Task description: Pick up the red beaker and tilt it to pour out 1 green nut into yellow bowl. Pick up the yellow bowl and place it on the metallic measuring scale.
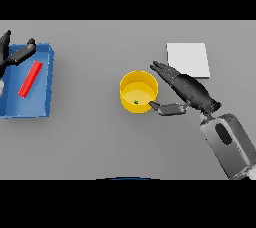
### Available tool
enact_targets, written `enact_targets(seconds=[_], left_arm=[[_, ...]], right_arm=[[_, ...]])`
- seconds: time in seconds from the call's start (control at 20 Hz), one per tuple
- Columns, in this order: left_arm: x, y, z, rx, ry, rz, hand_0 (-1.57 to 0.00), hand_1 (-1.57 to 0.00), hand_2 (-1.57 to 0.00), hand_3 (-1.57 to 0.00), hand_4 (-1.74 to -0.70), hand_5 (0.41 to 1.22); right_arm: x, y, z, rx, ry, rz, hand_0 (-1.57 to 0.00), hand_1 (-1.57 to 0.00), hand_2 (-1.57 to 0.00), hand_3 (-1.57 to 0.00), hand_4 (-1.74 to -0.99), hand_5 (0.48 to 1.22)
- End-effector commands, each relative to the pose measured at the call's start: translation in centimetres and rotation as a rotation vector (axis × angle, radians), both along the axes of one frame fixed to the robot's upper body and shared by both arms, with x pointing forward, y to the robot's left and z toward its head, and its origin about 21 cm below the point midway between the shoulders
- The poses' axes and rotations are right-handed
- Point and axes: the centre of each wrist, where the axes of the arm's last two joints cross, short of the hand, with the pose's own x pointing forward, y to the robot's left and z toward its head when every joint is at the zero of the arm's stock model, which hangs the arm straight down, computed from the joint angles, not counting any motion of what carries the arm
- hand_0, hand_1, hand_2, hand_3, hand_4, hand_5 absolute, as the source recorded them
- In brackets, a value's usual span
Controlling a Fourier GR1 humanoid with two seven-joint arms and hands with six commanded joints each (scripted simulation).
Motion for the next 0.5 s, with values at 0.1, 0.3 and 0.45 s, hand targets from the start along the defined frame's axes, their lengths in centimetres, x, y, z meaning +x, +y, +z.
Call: enact_targets(seconds=[0.1, 0.3, 0.45], left_arm=[[0.2, -0.2, 0.1, -0.004, 0.004, -0.004, 0.00, 0.00, 0.00, 0.00, -0.75, 0.713], [0.1, 0.3, 0.1, -0.017, -0.013, -0.004, 0.00, 0.00, 0.00, 0.00, -0.76, 0.717], [0.2, 0.2, -0.1, -0.039, -0.017, -0.012, 0.00, 0.00, 0.00, 0.00, -0.77, 0.721]], right_arm=[[1.0, 1.5, 0.8, -0.134, -0.027, 0.100, 0.00, 0.00, 0.00, 0.00, -1.229, 0.616], [1.9, 2.6, 1.4, -0.286, -0.023, 0.222, 0.00, 0.00, 0.00, 0.00, -1.226, 0.632], [2.3, 3.8, 1.7, -0.348, -0.016, 0.278, 0.00, 0.00, 0.00, 0.00, -1.210, 0.641]])
